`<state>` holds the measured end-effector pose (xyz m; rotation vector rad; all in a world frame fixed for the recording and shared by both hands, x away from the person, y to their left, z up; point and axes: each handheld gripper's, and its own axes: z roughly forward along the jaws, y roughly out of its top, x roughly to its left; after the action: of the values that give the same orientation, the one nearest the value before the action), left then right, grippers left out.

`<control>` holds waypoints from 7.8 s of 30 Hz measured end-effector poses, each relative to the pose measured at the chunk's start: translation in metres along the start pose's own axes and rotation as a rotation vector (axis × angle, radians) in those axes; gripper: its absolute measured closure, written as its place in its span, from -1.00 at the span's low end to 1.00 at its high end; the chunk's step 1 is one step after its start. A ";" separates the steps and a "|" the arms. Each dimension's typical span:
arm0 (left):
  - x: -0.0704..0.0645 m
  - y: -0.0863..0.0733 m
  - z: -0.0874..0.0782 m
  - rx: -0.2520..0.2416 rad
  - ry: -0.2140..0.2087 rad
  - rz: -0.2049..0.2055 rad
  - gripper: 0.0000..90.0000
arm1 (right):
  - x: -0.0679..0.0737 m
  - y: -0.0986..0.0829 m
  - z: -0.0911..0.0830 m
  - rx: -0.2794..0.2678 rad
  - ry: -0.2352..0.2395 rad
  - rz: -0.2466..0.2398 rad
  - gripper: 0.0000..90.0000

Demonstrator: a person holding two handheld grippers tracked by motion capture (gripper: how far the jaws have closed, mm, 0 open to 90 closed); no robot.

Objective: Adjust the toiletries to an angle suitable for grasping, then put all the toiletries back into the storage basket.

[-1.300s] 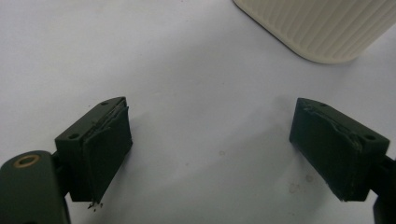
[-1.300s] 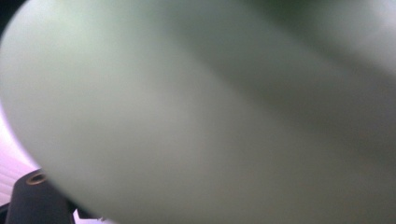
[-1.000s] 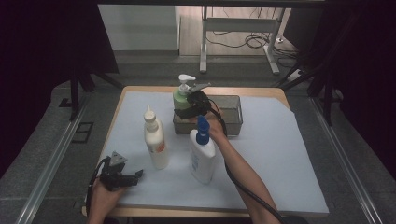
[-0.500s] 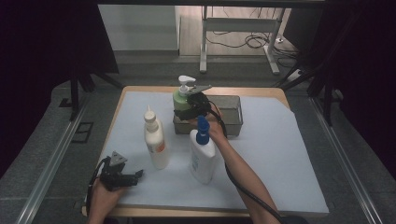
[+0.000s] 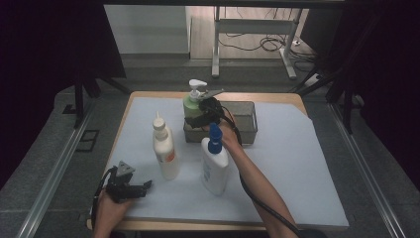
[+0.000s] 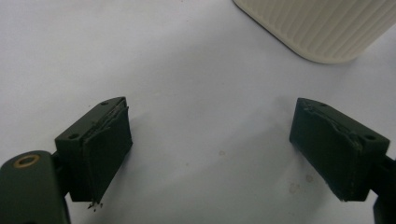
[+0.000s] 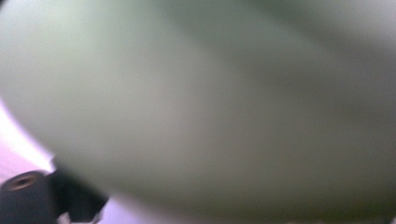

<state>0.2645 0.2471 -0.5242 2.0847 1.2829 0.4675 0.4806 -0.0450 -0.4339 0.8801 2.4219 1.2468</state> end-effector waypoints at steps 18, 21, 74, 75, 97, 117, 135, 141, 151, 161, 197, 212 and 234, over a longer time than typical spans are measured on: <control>0.000 0.000 0.000 -0.001 0.000 0.000 -0.72 | -0.011 -0.001 -0.030 -0.005 0.007 -0.016 -1.00; 0.000 0.000 0.000 -0.001 0.000 0.000 -0.72 | -0.012 -0.002 -0.036 -0.014 0.004 -0.014 -1.00; 0.000 0.000 0.000 0.001 0.001 0.000 -0.72 | -0.012 -0.037 -0.131 -0.001 -0.031 -0.052 -1.00; 0.000 0.000 0.000 0.001 0.001 0.000 -0.72 | -0.012 -0.038 -0.133 0.000 -0.035 -0.054 -1.00; 0.000 0.000 0.000 0.002 0.001 0.000 -0.72 | -0.005 -0.071 -0.165 -0.018 -0.045 -0.064 -1.00; 0.000 0.000 0.000 0.001 0.001 0.001 -0.72 | -0.006 -0.110 -0.195 0.003 -0.102 -0.034 -1.00; 0.000 0.000 0.000 0.002 0.002 0.002 -0.72 | -0.006 -0.153 -0.217 0.025 -0.151 0.017 -1.00; 0.000 0.000 0.000 0.002 0.002 0.003 -0.72 | -0.003 -0.168 -0.217 0.038 -0.159 0.032 -1.00; 0.000 0.000 0.000 0.002 0.002 0.003 -0.72 | 0.000 -0.194 -0.218 0.018 -0.173 0.085 -1.00; 0.000 0.000 0.000 0.002 0.002 0.003 -0.72 | 0.001 -0.214 -0.215 0.008 -0.181 0.124 -1.00; 0.000 0.000 0.000 0.002 0.003 0.003 -0.72 | 0.012 -0.232 -0.222 0.025 -0.138 0.127 -1.00; 0.000 0.000 0.000 0.001 0.004 0.003 -0.72 | 0.041 -0.207 -0.216 0.035 -0.081 0.138 -1.00; 0.000 0.000 0.000 0.002 0.002 0.002 -0.72 | 0.080 -0.169 -0.189 -0.005 0.030 0.048 -0.75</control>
<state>0.2645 0.2470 -0.5241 2.0880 1.2825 0.4699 0.2590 -0.1902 -0.4566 0.9295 2.4333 1.2909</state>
